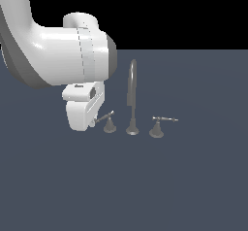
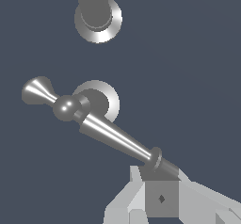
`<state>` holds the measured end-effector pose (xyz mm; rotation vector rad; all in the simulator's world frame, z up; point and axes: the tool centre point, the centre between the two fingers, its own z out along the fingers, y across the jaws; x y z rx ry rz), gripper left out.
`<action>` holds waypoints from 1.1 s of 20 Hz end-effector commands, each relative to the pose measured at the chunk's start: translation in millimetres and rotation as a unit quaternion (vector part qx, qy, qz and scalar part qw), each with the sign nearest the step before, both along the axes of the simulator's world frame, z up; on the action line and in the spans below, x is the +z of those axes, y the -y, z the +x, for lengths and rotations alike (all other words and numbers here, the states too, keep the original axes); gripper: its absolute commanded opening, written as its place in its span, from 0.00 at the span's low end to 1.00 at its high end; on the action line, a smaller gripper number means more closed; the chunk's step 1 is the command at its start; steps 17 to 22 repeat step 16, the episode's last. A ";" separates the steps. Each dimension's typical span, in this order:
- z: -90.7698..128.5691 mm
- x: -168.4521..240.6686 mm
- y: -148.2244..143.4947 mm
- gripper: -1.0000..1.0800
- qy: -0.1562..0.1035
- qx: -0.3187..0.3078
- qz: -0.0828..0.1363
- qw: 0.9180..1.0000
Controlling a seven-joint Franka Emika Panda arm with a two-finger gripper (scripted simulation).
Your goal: Turn on the faucet by rotating a designated handle.
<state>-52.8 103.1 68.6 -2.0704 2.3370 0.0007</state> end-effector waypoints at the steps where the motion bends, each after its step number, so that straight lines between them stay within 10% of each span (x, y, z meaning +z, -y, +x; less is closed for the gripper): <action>1: -7.0 -3.1 30.4 0.00 -0.006 -0.019 -0.006 1.000; 22: -4.6 -3.6 83.5 0.00 -0.007 -0.020 -0.006 1.000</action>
